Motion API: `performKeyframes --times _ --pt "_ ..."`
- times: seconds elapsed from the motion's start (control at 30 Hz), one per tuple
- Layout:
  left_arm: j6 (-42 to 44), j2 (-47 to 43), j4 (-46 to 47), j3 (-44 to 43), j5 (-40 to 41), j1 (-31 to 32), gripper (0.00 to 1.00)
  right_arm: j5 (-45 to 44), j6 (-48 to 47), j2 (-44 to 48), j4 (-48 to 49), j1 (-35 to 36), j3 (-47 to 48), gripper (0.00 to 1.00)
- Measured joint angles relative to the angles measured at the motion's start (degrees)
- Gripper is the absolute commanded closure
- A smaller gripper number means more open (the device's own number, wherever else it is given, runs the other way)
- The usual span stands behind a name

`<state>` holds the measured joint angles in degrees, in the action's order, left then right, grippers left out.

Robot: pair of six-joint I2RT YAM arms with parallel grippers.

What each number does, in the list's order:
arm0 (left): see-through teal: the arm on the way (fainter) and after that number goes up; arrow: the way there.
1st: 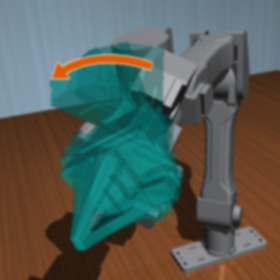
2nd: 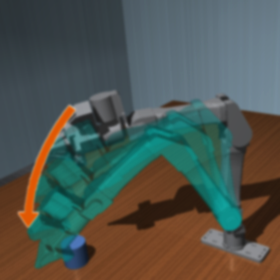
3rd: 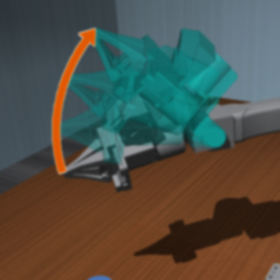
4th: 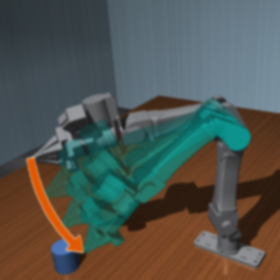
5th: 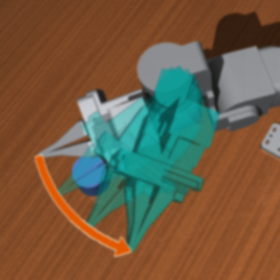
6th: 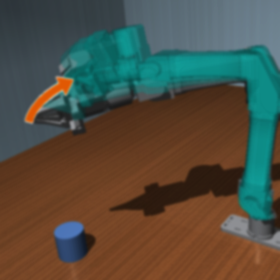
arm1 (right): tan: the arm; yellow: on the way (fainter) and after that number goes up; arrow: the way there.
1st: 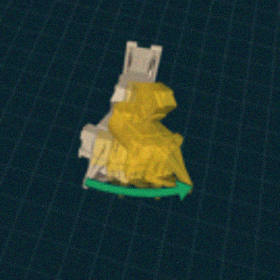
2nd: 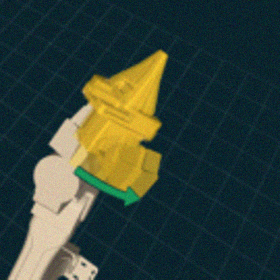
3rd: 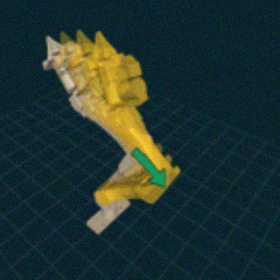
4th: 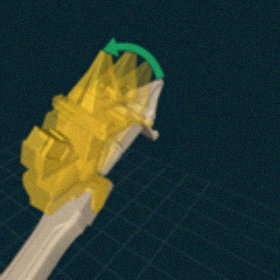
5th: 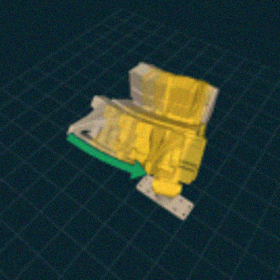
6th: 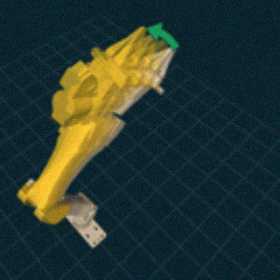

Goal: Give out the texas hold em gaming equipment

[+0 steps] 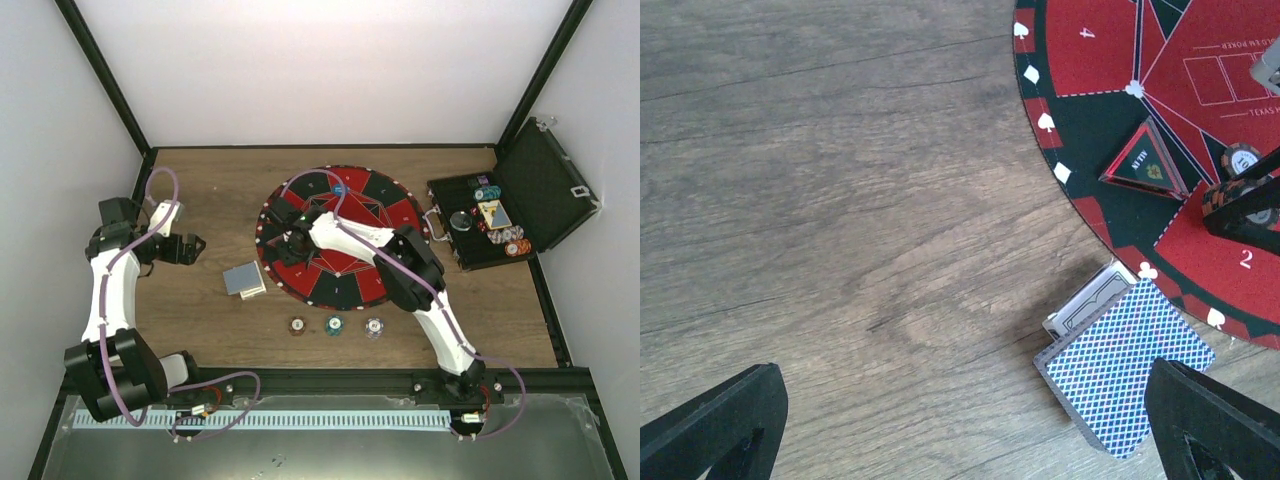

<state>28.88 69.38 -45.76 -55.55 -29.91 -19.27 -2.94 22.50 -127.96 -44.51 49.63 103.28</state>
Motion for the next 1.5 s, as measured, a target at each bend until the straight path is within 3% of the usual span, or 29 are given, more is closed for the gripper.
performKeyframes --times 0.67,1.17,1.37,1.5 --pt "0.1 0.3 0.0 0.5 -0.4 -0.3 0.00 -0.6 -1.3 3.5 2.4 -6.4 -6.3 0.70" --pt "0.1 0.3 0.0 0.5 -0.4 -0.5 0.00 0.0 -2.3 3.2 3.0 -6.3 -7.3 0.36" --pt "0.1 0.3 0.0 0.5 -0.8 -0.6 0.00 -0.7 -2.6 3.0 3.0 -6.3 -7.5 0.34" --pt "0.1 0.3 0.0 0.5 -0.9 -0.6 0.00 -0.5 -2.6 3.0 3.0 -6.3 -7.5 0.40"
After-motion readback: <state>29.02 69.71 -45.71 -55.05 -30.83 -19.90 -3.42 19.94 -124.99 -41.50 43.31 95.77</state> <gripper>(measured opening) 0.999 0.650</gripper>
